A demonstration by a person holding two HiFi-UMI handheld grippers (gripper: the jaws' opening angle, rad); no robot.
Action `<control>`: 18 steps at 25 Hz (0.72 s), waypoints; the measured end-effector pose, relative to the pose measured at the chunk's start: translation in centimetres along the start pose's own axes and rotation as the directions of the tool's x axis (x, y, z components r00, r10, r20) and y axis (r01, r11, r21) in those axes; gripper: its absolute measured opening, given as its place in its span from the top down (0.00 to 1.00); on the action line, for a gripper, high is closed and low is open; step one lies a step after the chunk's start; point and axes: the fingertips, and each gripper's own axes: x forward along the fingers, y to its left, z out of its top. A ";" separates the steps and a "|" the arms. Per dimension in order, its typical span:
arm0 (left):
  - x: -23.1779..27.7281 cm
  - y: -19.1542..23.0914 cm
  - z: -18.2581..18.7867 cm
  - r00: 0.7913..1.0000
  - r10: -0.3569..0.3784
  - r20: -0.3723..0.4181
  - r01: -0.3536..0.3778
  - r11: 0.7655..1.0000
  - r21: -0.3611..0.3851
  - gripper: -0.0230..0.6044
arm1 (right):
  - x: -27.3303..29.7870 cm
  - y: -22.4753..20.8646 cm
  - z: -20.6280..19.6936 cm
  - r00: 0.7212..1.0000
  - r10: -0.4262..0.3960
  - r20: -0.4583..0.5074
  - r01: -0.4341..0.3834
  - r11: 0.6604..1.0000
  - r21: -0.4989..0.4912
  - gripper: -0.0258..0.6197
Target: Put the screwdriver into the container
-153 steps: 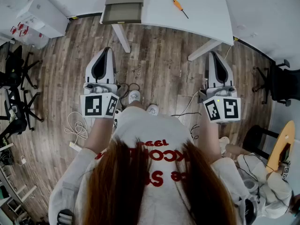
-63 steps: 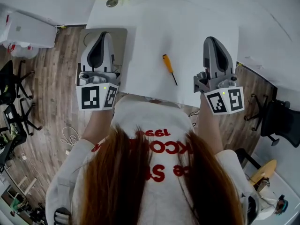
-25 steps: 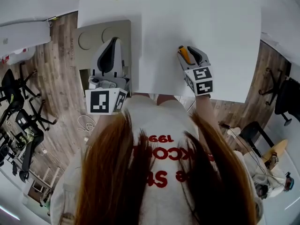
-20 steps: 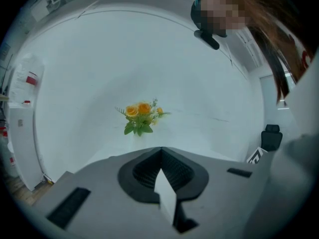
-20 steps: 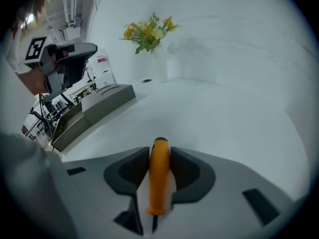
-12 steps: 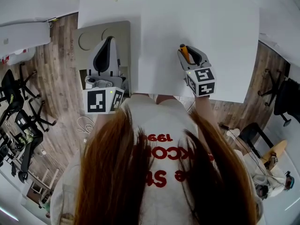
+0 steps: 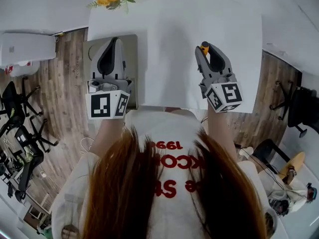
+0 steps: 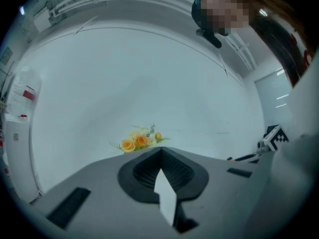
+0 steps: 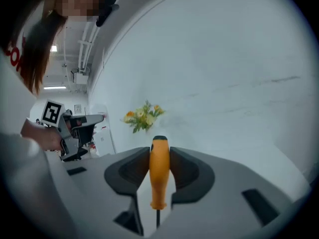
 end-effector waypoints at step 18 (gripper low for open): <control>-1.1 0.2 5.6 0.987 0.026 0.157 -0.040 0.996 0.084 0.96 | -2.8 2.2 11.7 0.964 0.094 0.248 -0.066 0.991 -0.118 0.77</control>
